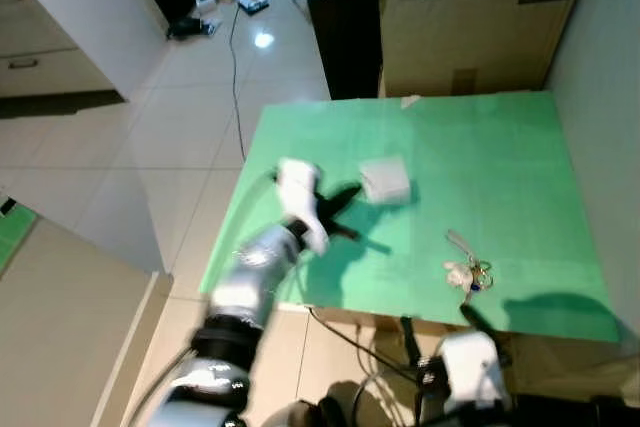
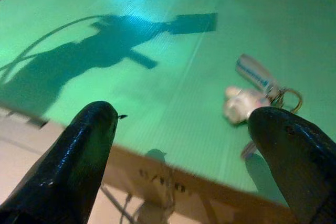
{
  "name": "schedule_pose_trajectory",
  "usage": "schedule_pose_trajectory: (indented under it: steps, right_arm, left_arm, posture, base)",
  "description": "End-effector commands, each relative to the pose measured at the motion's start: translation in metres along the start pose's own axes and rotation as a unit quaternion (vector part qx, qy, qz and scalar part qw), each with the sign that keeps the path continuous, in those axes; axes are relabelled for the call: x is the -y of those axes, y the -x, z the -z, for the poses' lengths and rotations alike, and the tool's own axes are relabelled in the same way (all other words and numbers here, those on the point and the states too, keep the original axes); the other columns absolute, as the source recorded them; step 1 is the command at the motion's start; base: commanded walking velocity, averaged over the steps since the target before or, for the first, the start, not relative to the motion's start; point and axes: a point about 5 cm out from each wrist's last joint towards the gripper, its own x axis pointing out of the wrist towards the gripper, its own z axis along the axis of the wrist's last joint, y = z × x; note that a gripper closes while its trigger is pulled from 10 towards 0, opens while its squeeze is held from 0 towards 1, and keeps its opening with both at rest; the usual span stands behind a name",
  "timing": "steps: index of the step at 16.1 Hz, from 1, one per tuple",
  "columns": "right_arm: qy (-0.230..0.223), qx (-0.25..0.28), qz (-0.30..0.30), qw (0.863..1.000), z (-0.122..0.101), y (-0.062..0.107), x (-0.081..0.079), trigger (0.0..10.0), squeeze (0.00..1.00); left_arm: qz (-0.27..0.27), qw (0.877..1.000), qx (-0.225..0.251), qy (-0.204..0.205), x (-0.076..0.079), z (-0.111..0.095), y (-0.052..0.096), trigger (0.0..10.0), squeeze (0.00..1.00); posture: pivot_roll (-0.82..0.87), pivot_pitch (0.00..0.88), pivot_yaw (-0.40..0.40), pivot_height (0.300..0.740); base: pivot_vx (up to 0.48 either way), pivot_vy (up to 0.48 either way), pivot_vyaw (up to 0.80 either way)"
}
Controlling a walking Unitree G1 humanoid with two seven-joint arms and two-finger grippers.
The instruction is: Hang keys on a hook
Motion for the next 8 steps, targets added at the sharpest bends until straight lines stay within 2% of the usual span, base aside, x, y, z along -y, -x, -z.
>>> schedule_pose_trajectory:
  steps: [1,3,5,6,8]
  right_arm:
    - [-0.011,-0.003,-0.001,1.000,0.002,0.000,-0.002,10.0,0.00]
    - [-0.026,0.015,0.008,1.000,-0.004,-0.015,0.005,10.0,0.00]
    - [-0.107,0.049,0.075,0.990,-0.027,-0.038,0.033,10.0,0.00]
    - [-0.126,0.066,0.091,0.986,-0.039,-0.047,0.045,10.0,0.00]
    - [-0.130,0.069,0.098,0.984,-0.043,-0.060,0.058,10.0,0.00]
  left_arm:
    - [-0.023,1.000,-0.014,0.014,-0.011,0.006,0.013,0.0,0.00]
    - [-0.054,0.998,0.007,-0.014,-0.021,-0.010,0.026,0.0,0.00]
    - [-0.145,0.985,0.010,-0.090,-0.054,-0.018,0.064,0.0,0.00]
    - [-0.202,0.970,0.016,-0.136,-0.070,-0.023,0.087,0.0,0.00]
    - [-0.270,0.940,0.017,-0.209,-0.077,-0.025,0.116,0.0,0.00]
  posture:
    - [-0.23,0.090,0.257,0.726]
    - [-0.19,0.048,0.232,0.726]
    - [-0.14,0.000,0.179,0.726]
    - [-0.12,0.000,0.149,0.726]
    - [-0.04,0.000,0.083,0.726]
  base:
    - [0.000,0.000,0.00]
    - [0.000,0.000,0.00]
    - [0.000,0.000,0.00]
    - [0.000,0.000,0.00]
    - [0.000,0.000,0.00]
